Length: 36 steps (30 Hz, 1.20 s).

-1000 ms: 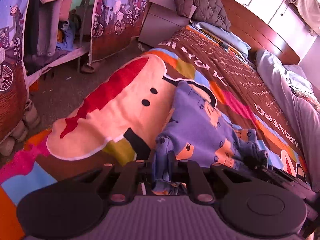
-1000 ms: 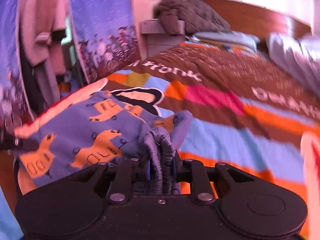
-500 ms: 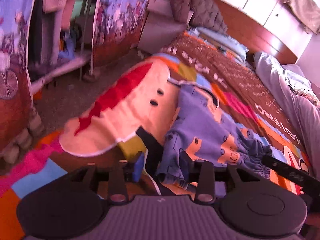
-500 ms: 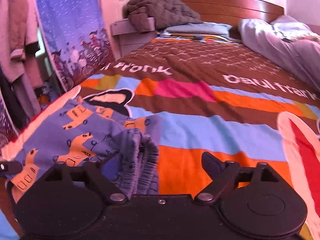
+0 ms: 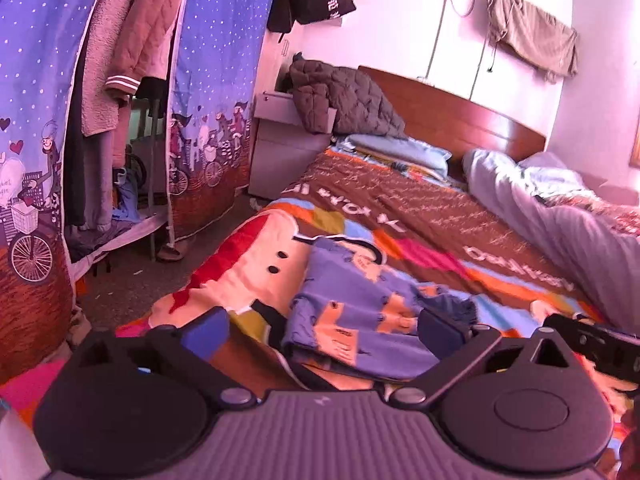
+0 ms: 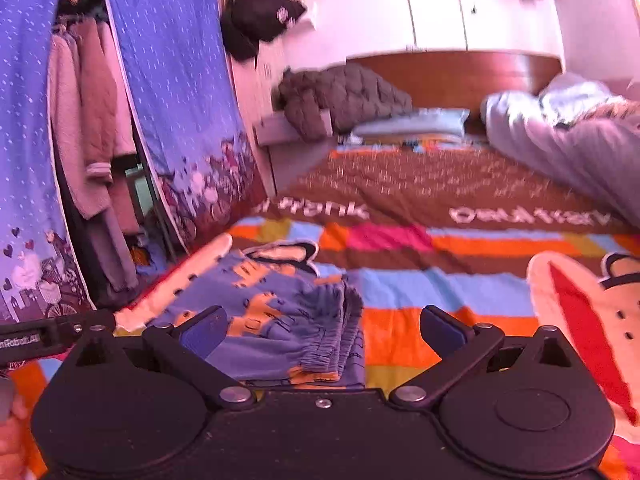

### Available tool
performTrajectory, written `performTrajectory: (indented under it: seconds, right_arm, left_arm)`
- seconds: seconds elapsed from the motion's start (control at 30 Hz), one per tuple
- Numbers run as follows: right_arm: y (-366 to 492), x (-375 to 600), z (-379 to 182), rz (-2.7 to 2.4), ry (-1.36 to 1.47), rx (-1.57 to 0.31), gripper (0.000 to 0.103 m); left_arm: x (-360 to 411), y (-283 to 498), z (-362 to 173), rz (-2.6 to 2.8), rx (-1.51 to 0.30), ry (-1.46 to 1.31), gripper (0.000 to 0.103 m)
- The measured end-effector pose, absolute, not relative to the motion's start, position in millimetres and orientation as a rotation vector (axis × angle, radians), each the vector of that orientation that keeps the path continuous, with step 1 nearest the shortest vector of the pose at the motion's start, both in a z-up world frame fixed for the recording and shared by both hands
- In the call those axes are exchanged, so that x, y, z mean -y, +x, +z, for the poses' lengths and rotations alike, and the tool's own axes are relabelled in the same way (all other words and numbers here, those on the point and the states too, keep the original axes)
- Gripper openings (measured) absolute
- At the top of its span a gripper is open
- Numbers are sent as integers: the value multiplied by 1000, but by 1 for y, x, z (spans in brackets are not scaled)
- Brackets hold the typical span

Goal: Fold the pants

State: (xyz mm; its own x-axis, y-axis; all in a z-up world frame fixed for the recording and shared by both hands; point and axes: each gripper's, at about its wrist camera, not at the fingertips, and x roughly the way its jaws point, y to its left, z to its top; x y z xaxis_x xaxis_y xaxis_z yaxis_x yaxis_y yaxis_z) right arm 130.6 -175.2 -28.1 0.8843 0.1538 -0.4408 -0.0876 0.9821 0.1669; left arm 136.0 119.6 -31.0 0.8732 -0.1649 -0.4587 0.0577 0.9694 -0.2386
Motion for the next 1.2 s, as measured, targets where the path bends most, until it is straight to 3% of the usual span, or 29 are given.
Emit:
performTrajectory:
  seconds: [0.23,0.6,1.2]
  right_arm:
    - [83,179,-25,100,111,-437,102]
    - [20,175,-52,34,121,-352,102]
    - [18,179,-54,6,98,-346,102]
  left_arm:
    - [-114,87,-33,-131,-421,-159,103]
    - [-120,44,-38,-55,-516,-170,103]
    - [-111,47,-43,-27,-560,-111,103]
